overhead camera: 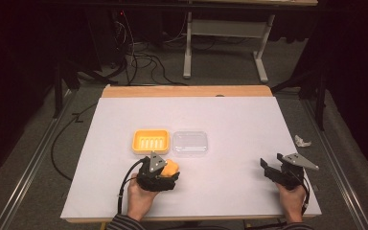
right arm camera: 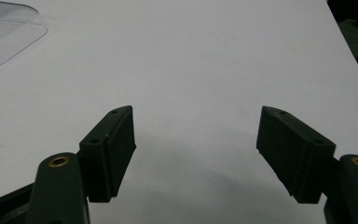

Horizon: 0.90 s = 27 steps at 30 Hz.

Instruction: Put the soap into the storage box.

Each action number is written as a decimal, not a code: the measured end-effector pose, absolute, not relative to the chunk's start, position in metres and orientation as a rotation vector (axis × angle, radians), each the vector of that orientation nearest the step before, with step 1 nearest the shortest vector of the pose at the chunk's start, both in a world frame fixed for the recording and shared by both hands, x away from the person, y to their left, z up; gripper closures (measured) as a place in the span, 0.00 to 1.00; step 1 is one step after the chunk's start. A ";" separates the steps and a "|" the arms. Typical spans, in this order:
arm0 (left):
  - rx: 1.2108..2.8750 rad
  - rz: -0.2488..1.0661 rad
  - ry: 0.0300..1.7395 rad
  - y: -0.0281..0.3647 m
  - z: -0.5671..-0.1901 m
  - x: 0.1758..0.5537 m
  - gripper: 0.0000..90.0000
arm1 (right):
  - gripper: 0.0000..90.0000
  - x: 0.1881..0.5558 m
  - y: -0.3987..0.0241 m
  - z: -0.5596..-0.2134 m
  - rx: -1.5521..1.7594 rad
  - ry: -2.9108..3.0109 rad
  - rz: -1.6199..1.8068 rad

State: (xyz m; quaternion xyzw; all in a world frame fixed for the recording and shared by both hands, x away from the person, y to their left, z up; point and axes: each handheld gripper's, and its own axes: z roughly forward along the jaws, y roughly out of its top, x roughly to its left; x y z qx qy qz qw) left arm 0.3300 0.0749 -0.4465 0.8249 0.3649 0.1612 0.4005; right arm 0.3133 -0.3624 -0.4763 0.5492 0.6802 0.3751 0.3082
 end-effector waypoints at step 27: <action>2.034 0.431 0.961 0.096 -0.427 0.340 0.29 | 0.31 0.312 -0.363 -0.476 1.458 1.784 1.006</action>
